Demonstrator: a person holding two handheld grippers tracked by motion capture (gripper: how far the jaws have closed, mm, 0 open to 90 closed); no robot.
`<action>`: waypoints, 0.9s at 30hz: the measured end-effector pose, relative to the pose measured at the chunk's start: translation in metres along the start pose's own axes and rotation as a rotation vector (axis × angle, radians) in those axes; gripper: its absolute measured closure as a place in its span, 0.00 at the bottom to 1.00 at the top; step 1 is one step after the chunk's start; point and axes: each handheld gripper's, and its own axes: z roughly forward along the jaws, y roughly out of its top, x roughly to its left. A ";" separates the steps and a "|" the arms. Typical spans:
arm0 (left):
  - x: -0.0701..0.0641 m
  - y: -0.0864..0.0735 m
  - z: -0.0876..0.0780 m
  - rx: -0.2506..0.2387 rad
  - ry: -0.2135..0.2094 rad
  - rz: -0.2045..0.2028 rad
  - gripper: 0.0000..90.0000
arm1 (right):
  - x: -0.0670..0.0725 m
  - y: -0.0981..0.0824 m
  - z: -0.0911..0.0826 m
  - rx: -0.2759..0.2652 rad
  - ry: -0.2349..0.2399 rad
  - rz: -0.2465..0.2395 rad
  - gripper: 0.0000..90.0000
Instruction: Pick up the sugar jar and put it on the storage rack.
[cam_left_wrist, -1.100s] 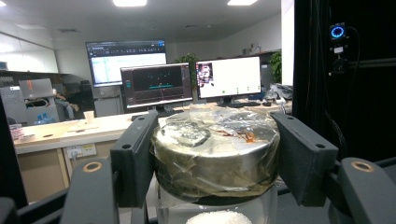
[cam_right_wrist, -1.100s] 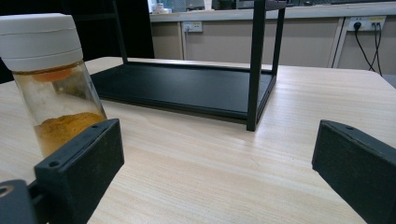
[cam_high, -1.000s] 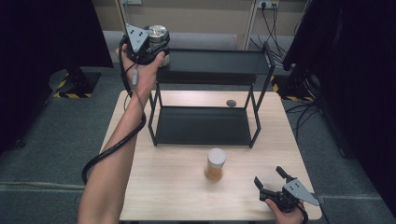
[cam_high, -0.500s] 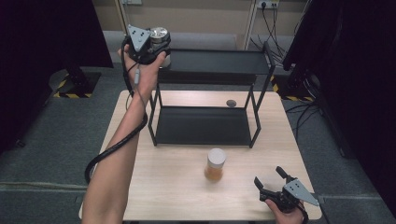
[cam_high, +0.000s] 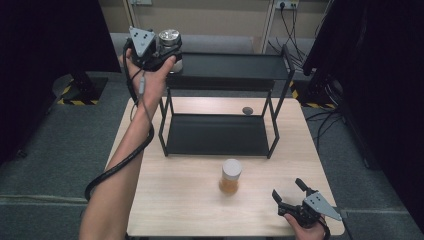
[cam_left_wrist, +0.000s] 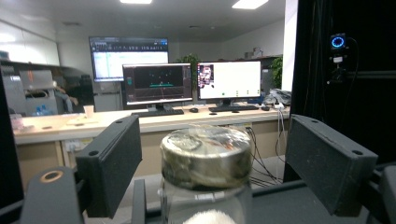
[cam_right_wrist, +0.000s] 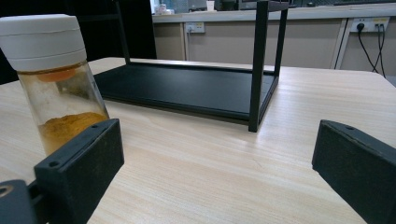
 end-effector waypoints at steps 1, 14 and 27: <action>0.000 0.000 -0.005 -0.003 -0.006 0.001 0.20 | 0.000 0.000 0.000 0.002 0.001 0.001 0.03; -0.003 -0.009 -0.047 -0.029 -0.039 -0.007 0.20 | 0.001 0.001 0.001 0.005 -0.002 -0.005 0.03; -0.002 -0.031 -0.074 -0.038 -0.068 0.004 0.19 | 0.001 0.001 0.001 0.006 -0.002 -0.011 0.03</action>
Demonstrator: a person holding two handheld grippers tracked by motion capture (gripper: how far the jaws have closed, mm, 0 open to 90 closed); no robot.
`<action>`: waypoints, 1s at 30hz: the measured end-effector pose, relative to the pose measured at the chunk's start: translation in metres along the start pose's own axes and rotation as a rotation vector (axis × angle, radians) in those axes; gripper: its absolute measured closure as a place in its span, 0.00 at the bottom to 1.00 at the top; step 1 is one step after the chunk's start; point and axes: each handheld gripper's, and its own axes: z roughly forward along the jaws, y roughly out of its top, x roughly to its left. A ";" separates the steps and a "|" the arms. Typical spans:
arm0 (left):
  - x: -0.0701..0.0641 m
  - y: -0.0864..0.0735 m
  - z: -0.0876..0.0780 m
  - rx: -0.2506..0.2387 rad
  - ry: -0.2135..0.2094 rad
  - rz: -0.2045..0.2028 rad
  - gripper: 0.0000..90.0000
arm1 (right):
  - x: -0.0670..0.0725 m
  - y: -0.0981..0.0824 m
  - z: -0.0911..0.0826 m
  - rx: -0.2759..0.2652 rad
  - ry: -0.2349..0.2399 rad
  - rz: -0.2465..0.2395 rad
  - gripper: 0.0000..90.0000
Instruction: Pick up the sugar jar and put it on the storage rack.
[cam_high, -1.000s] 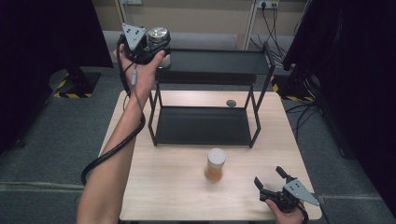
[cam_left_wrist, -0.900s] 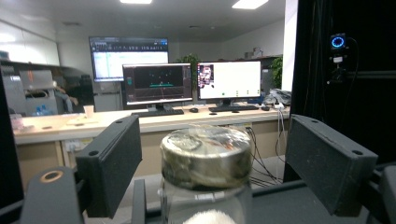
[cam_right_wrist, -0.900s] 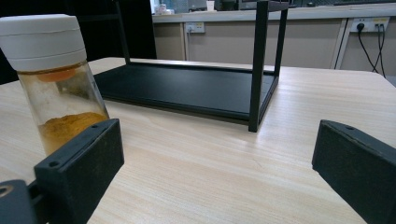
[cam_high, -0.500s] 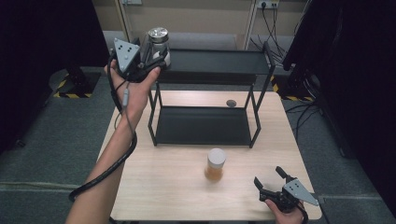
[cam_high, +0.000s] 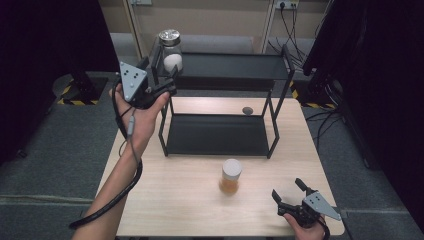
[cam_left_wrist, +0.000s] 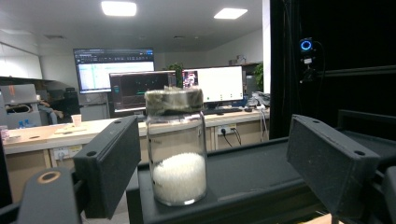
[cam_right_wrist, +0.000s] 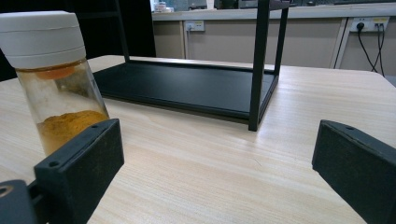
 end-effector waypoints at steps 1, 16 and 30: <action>0.000 -0.002 -0.002 0.002 -0.005 0.004 0.19 | 0.000 0.000 0.000 0.001 0.000 -0.001 0.03; -0.002 -0.038 -0.030 0.012 -0.022 -0.011 0.19 | 0.000 0.000 0.000 -0.001 -0.001 0.000 0.03; 0.003 -0.067 -0.046 0.043 -0.044 -0.025 0.18 | 0.001 0.000 0.000 0.001 -0.003 -0.002 0.03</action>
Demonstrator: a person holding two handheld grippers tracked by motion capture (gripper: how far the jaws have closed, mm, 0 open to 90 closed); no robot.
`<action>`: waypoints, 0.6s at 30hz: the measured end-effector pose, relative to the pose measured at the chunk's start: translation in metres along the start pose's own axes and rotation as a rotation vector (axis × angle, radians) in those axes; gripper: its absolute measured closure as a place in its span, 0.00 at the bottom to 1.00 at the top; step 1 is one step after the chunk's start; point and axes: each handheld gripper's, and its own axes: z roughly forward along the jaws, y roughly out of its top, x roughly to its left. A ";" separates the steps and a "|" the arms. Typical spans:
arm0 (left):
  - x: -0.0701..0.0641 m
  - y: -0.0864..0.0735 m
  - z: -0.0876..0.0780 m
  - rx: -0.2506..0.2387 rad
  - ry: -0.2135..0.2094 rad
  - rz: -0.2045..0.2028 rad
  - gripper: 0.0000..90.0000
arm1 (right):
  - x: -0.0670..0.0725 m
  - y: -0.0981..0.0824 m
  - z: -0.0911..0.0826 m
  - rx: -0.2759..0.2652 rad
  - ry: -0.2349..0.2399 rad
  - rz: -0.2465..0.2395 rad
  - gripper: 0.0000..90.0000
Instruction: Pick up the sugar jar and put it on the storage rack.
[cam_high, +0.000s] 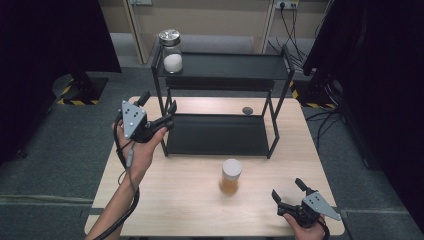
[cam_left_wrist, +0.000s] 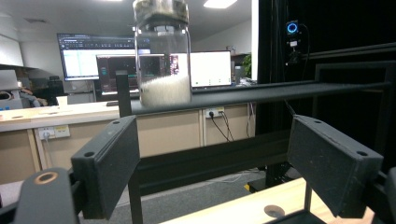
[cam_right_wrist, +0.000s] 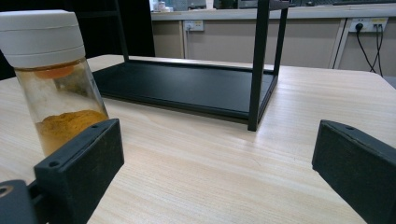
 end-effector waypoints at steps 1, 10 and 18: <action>0.000 -0.003 -0.002 0.002 0.001 -0.004 0.18 | 0.000 0.000 0.000 -0.001 0.000 -0.001 0.03; -0.001 -0.028 -0.014 0.030 -0.014 -0.007 0.18 | 0.001 0.001 0.000 0.003 -0.002 -0.003 0.03; -0.001 -0.053 -0.023 0.051 -0.019 -0.049 0.17 | 0.001 0.000 0.000 0.002 0.001 -0.001 0.03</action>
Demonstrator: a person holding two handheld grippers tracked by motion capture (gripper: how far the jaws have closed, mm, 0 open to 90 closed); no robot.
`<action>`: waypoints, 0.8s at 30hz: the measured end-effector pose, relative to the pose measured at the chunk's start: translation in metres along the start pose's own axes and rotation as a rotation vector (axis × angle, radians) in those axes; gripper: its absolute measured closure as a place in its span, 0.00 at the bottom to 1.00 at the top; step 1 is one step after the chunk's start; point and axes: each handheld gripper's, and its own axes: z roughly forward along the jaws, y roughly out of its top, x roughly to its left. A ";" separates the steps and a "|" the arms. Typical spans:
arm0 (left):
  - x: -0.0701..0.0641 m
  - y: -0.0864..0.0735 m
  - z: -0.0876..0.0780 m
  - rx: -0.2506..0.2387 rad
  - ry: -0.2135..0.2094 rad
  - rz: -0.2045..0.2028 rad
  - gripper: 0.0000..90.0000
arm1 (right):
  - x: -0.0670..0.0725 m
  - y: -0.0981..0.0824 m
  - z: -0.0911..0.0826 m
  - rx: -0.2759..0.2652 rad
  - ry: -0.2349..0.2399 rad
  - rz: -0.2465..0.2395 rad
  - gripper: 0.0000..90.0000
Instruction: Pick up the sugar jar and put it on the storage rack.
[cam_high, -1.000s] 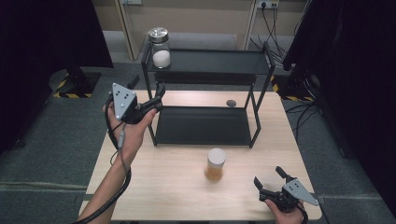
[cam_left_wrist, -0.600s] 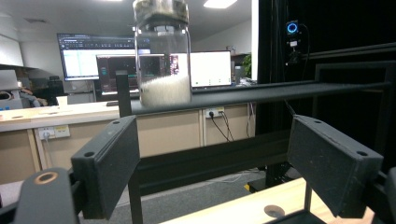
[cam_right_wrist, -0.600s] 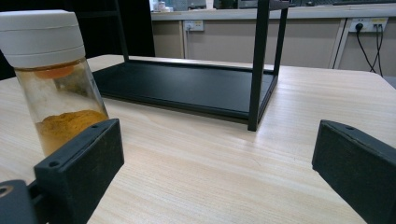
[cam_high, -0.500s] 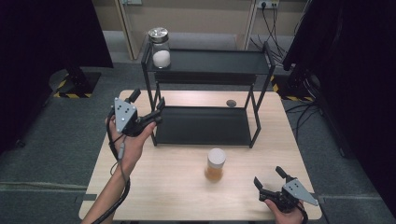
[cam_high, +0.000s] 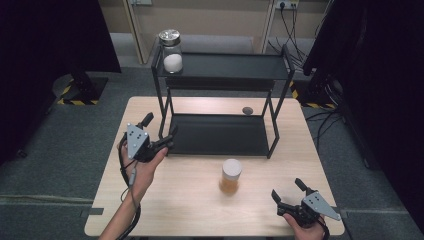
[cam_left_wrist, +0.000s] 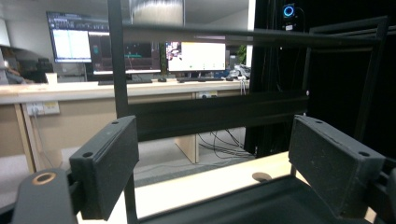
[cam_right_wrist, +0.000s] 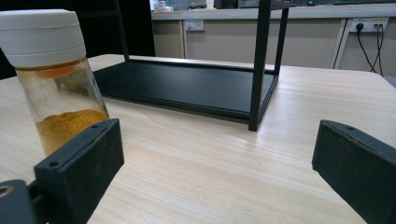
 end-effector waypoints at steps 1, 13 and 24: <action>0.000 -0.004 -0.001 0.005 0.001 -0.005 0.17 | 0.000 0.000 0.000 0.000 0.000 0.000 0.03; -0.001 -0.036 -0.015 0.037 0.002 -0.036 0.17 | 0.000 0.000 0.000 -0.001 0.000 0.003 0.03; -0.003 -0.061 -0.029 0.076 -0.008 -0.053 0.16 | 0.000 0.000 0.000 0.001 0.002 -0.001 0.02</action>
